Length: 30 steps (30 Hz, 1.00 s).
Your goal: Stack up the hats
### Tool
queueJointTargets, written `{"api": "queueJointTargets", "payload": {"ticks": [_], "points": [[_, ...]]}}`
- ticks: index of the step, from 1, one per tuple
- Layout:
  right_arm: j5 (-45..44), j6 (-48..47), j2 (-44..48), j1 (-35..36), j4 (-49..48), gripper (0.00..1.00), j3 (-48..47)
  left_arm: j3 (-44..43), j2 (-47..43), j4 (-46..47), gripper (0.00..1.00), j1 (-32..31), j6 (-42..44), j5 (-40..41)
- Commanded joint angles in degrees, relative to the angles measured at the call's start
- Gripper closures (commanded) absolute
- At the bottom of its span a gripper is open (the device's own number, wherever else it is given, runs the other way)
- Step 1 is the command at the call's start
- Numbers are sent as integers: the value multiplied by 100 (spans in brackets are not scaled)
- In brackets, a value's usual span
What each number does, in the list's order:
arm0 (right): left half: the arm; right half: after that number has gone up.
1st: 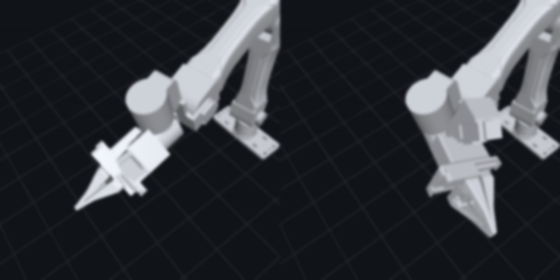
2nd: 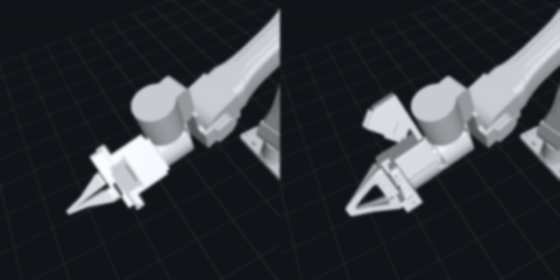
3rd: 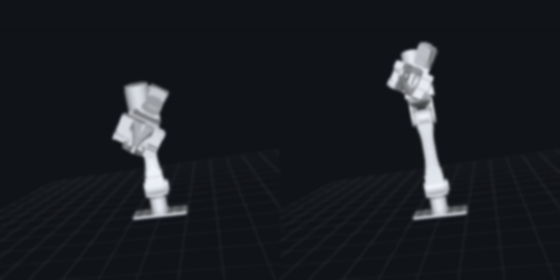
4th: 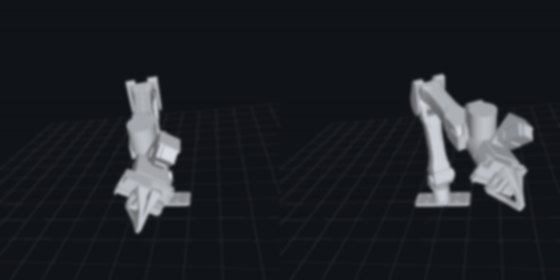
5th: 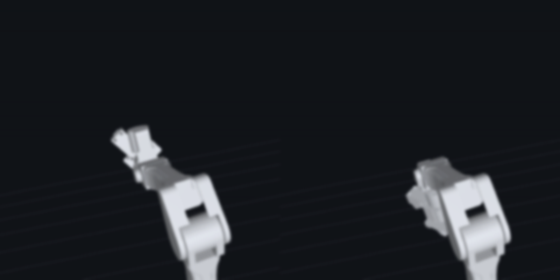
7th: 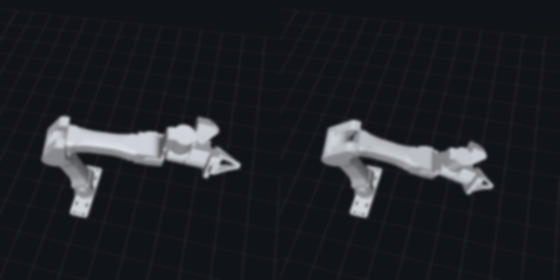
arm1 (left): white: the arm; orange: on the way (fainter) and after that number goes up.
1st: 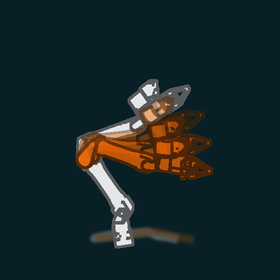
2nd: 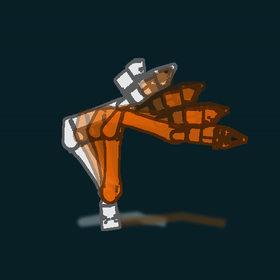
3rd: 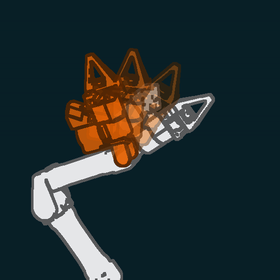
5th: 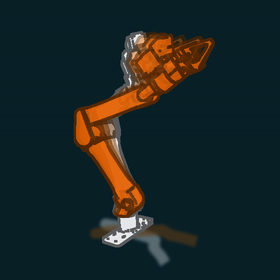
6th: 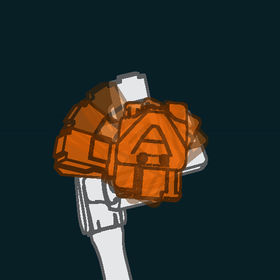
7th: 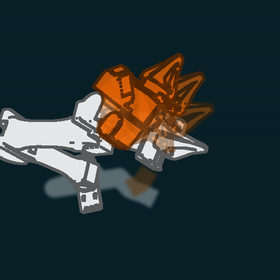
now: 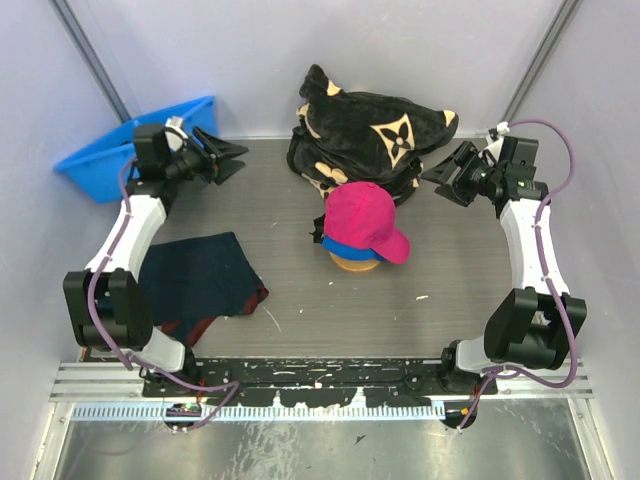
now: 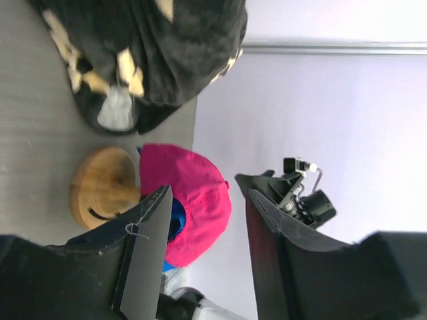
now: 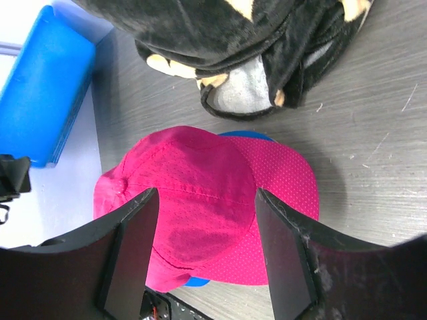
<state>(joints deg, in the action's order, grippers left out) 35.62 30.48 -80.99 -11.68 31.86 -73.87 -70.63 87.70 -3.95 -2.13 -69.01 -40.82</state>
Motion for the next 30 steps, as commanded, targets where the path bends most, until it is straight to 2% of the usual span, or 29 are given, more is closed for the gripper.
{"api": "queueJointTargets", "payload": {"ticks": [1,4,8,20,26,30], "points": [[16,25,-9,75,-306,35,-265,-446,154,-487,45,410,589,192],[57,39,-58,81,-383,34,-199,-216,352,290,47,111,87,229],[61,-7,-185,92,-343,34,-289,109,651,773,49,-363,-129,356],[-32,-79,-182,94,-211,34,-366,1215,1288,3047,51,-461,-1291,218],[-105,-111,-122,95,-149,34,-383,1722,2130,5459,53,-782,-2848,260],[-152,-155,-67,91,-79,34,-398,1771,2502,6381,55,-1007,-3430,480]]}}
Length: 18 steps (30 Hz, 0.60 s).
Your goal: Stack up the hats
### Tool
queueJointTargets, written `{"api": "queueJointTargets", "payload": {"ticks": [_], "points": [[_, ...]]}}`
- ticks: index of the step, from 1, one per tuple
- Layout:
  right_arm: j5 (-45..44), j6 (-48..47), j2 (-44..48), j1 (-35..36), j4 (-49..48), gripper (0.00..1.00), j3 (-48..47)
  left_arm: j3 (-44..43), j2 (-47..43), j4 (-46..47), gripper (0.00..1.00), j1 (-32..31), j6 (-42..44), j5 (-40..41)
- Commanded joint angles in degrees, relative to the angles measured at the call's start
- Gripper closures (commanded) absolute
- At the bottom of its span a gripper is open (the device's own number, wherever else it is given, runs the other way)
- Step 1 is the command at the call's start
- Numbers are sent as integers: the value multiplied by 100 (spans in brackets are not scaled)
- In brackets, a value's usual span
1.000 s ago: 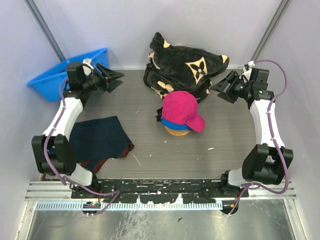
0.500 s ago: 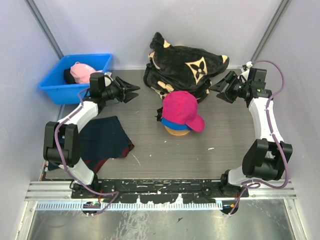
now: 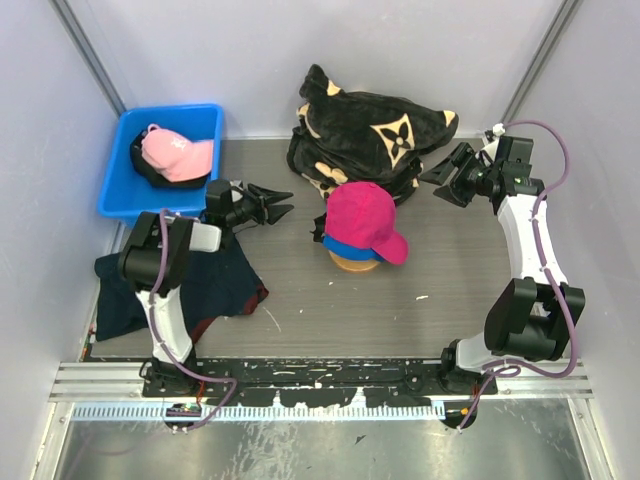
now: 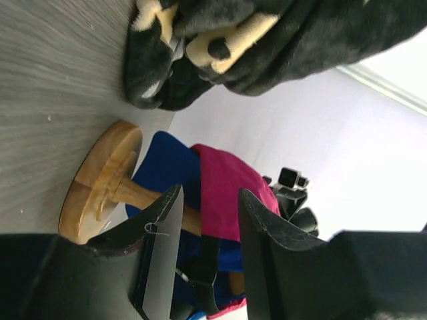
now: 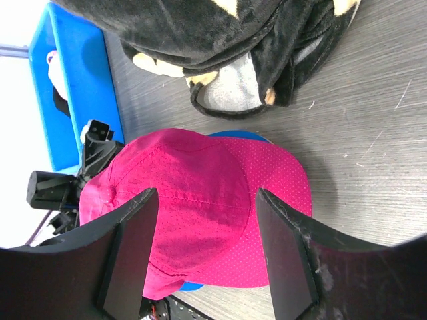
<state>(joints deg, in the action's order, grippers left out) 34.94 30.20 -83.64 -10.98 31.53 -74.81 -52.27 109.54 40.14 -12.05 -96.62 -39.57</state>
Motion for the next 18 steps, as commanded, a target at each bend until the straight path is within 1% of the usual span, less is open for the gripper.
{"api": "queueJointTargets", "payload": {"ticks": [1,3,5,8,10,13,15,16,18], "points": [[-102,-128,210,19,-34,34,-295,-73,383,2140,55,-59,-786,413],[-135,-150,231,26,-8,34,-285,-141,520,2593,55,-202,-1078,552],[-149,-162,246,26,-2,34,-268,-294,582,2833,55,-471,-1338,658],[-148,-168,243,21,-18,34,-230,-634,463,2798,55,-829,-1462,731],[-149,-168,238,21,-43,34,-206,-891,243,2573,54,-991,-1388,748],[-108,-145,234,32,-88,34,-152,-1251,-120,1950,53,-1070,-1089,661],[-88,-145,234,49,-109,34,-142,-1507,-372,1341,53,-1035,-732,580],[-85,-141,234,65,-119,34,-140,-1680,-496,909,53,-1008,-489,517],[-61,-119,225,88,-140,34,-143,-2033,-719,-301,52,-868,198,395]]}}
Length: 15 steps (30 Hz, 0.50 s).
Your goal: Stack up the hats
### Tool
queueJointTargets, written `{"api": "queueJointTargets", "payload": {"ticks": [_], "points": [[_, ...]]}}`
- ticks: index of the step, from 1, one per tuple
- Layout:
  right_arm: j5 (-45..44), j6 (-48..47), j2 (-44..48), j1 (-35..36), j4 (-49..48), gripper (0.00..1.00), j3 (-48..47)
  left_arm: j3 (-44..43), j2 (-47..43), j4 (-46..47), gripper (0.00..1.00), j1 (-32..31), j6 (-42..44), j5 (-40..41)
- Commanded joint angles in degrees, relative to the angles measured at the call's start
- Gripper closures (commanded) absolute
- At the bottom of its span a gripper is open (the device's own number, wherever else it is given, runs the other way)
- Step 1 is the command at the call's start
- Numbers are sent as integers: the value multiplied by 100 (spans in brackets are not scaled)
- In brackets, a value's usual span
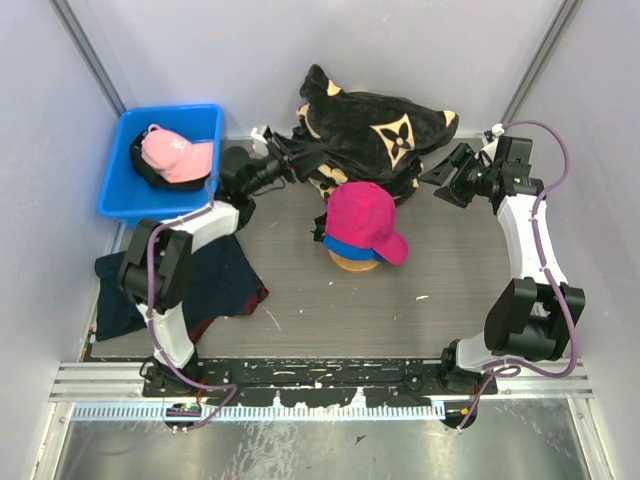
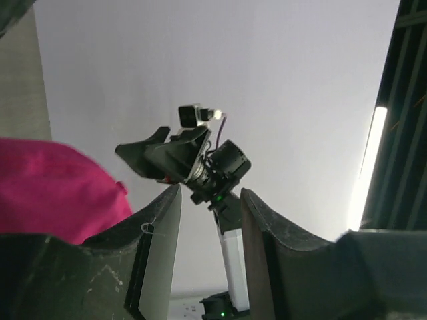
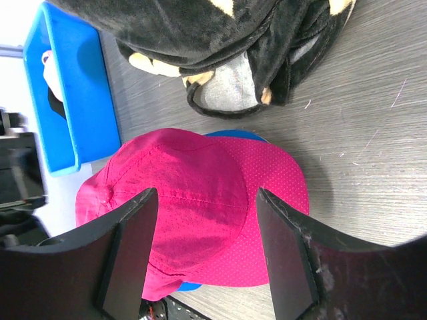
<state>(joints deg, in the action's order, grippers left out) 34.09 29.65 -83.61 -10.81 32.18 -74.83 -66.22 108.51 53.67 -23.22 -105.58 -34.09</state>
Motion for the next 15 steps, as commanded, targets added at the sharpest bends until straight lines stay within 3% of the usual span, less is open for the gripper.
{"api": "queueJointTargets", "payload": {"ticks": [1,8,15], "points": [[43,-63,223,79,-211,34,-150,-790,-723,-2234,51,322,1432,-151],[188,146,302,204,-355,33,-146,-1901,-1067,-5873,47,1513,3979,367],[341,267,456,484,-423,29,-243,-2367,-764,-6735,42,2817,4807,913]]}}
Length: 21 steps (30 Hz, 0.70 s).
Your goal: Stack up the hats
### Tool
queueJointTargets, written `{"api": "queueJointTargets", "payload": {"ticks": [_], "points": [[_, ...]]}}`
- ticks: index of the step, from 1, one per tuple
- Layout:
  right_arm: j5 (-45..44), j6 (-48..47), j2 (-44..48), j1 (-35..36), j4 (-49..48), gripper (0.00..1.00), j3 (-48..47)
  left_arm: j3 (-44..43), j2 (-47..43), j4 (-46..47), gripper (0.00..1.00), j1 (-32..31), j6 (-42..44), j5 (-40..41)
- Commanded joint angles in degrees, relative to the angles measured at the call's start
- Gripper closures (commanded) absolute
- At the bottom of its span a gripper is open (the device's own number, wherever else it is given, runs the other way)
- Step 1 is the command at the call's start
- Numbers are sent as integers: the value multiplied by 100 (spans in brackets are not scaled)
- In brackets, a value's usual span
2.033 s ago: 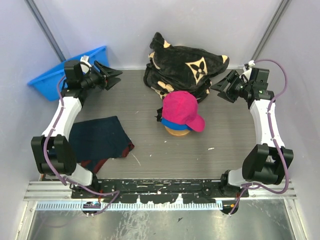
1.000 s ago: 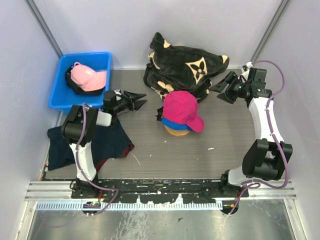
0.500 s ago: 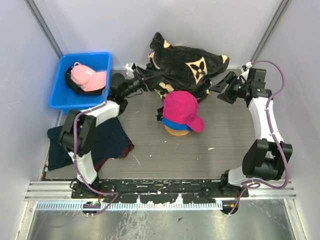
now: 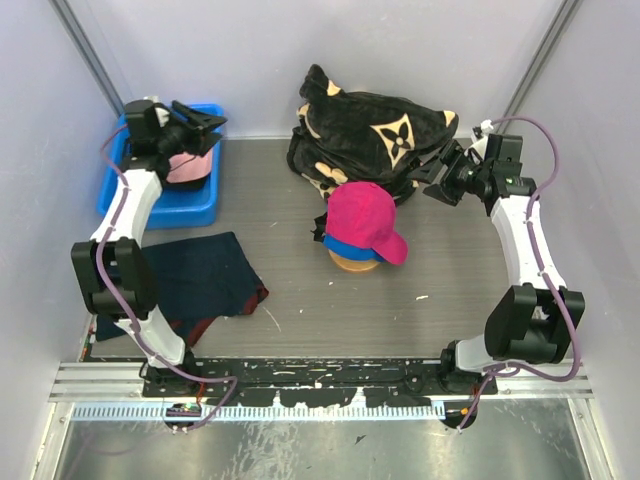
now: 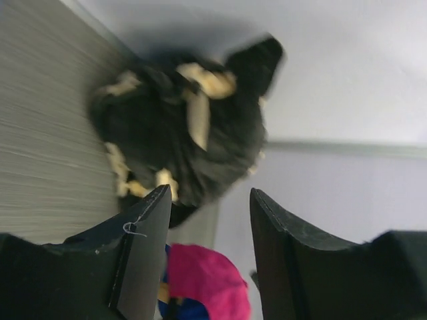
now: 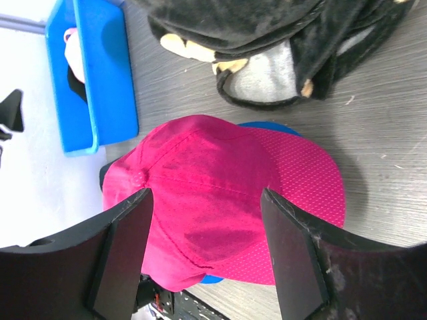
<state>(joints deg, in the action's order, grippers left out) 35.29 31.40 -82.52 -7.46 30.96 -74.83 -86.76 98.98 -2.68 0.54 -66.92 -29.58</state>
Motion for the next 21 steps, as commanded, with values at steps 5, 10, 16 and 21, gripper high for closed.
{"api": "queueJointTargets", "payload": {"ticks": [5,10,16,21], "points": [[174,275,560,184,-629,27,44,-1048,677,-1518,39,872,1565,1211],[-158,326,591,184,-434,25,-193,-2099,1607,-2071,36,1227,1845,1663],[-571,265,748,179,-389,24,43,-3229,2437,-2922,34,1477,2251,2443],[-747,281,767,182,-493,24,332,-4491,3214,-4050,34,1543,2579,3039]]}}
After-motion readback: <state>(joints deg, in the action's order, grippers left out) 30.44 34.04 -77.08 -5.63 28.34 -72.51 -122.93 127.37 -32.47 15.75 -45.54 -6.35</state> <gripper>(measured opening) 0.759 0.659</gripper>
